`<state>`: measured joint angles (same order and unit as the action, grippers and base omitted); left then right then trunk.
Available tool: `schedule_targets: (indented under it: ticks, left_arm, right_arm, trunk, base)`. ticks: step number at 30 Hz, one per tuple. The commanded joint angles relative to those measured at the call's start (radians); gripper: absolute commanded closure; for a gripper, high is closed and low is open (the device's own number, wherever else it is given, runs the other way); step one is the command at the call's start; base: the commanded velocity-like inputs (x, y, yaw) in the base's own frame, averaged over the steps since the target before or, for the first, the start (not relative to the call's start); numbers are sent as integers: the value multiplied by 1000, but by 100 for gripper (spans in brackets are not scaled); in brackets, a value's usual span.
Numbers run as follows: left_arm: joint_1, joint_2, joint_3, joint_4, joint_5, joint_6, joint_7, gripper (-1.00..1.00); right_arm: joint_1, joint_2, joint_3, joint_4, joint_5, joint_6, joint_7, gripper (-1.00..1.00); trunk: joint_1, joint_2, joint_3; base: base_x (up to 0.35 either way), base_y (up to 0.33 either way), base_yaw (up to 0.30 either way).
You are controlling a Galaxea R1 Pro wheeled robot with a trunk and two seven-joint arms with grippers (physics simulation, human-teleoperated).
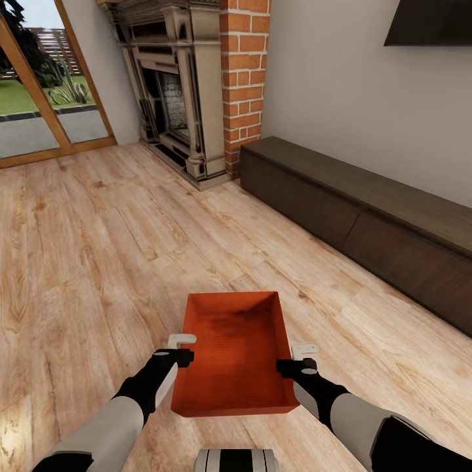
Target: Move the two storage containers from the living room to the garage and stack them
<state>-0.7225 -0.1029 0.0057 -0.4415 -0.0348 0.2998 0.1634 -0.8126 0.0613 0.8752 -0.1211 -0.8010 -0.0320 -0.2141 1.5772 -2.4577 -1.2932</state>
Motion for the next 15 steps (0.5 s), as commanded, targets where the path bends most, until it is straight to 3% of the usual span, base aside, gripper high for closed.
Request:
schedule_targets:
  ticks: [1, 15]
  left_arm:
    - [0, -1, 1, -2, -4, 6, 2, -100]
    - [0, -1, 1, 15, 6, 7, 5, -100]
  right_arm:
    - [0, 0, 8, 0, -11, -3, -4, -100]
    - [0, 0, 7, 0, -11, -3, -4, -100]
  trunk:
    - [0, 0, -1]
    - [0, 0, -1]
  base:
    - [0, 0, 0]
    - [0, 0, 0]
